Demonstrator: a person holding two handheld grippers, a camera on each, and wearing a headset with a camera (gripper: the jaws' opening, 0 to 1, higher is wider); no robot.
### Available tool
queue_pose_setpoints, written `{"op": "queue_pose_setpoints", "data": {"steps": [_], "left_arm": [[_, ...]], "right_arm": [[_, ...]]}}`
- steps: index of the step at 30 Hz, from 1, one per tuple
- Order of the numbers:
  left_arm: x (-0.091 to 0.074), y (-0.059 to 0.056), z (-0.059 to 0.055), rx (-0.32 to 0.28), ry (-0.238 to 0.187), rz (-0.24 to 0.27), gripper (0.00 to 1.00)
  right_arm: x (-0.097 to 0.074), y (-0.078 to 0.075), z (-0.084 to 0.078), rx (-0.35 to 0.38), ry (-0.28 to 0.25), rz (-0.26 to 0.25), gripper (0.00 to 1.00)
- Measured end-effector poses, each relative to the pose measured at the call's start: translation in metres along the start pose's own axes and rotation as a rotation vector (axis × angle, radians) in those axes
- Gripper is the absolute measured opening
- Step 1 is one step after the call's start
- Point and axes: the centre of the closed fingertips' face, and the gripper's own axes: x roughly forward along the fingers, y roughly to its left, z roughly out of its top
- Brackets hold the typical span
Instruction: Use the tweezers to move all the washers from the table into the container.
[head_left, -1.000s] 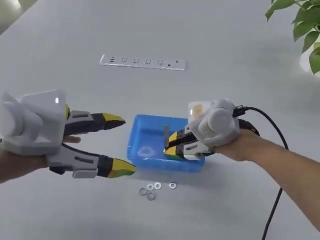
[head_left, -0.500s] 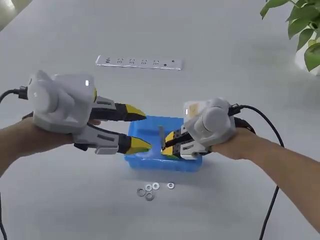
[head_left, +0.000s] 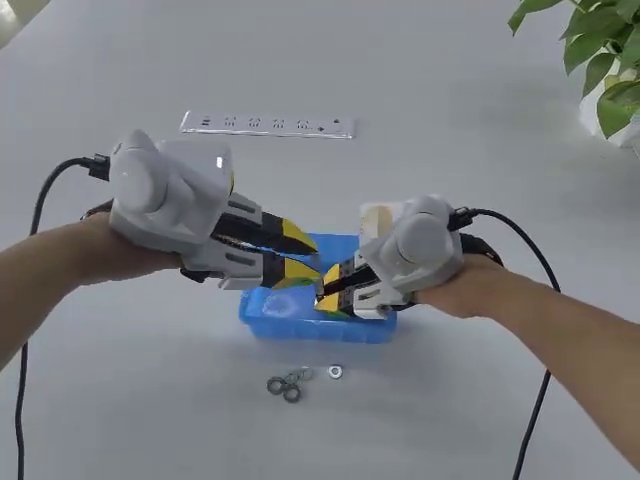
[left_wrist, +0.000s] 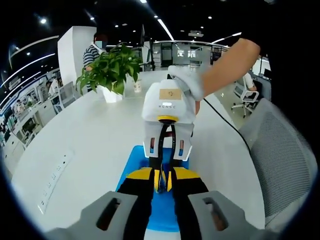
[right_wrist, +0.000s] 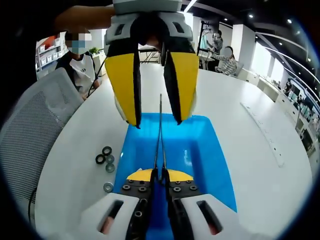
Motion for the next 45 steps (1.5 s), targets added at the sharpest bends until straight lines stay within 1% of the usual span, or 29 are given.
{"op": "queue_pose_setpoints", "data": {"steps": [1,4,8,15,18,20,25,29,30,31,34,35,39,45], "left_arm": [[0.001,0.000,0.000,0.003,-0.001,-0.007,0.14],[0.003,0.000,0.001,0.009,-0.003,-0.015,0.11],[0.005,-0.003,-0.001,0.015,0.007,-0.037,0.06],[0.005,-0.003,0.000,0.030,0.002,-0.046,0.06],[0.007,-0.003,0.000,0.039,0.003,-0.047,0.06],[0.007,-0.003,0.001,0.038,0.003,-0.049,0.06],[0.008,-0.001,0.001,0.039,0.008,-0.046,0.06],[0.009,-0.002,0.001,0.039,0.015,-0.047,0.06],[0.009,-0.002,0.001,0.039,0.016,-0.046,0.06],[0.009,-0.002,0.001,0.035,0.018,-0.045,0.06],[0.008,-0.001,0.001,0.036,0.024,-0.039,0.05],[0.008,-0.002,0.001,0.036,0.024,-0.039,0.05],[0.007,-0.002,0.003,0.035,0.022,-0.039,0.05],[0.006,-0.003,0.007,0.034,0.017,-0.037,0.05]], "right_arm": [[0.000,0.000,0.000,0.000,0.000,0.000,0.09],[0.000,0.000,0.000,-0.002,0.001,0.003,0.09],[0.000,0.002,0.000,-0.003,0.003,0.008,0.10],[0.000,0.003,-0.001,-0.007,0.010,0.011,0.10],[-0.001,0.001,-0.001,-0.020,0.015,0.004,0.11],[-0.002,0.001,-0.001,-0.016,0.016,0.001,0.12],[-0.008,-0.001,0.000,-0.017,0.017,-0.011,0.15],[-0.017,0.000,0.000,-0.011,0.021,-0.023,0.17],[-0.021,0.001,0.001,0.016,0.018,-0.019,0.20],[-0.023,0.001,0.001,0.024,0.021,-0.021,0.22],[-0.035,0.002,0.003,0.028,0.022,-0.039,0.24],[-0.040,0.003,0.004,0.039,0.021,-0.044,0.28],[-0.054,0.004,0.001,0.058,0.039,-0.078,0.34],[-0.077,0.008,-0.001,0.119,0.036,-0.121,0.45]]}}
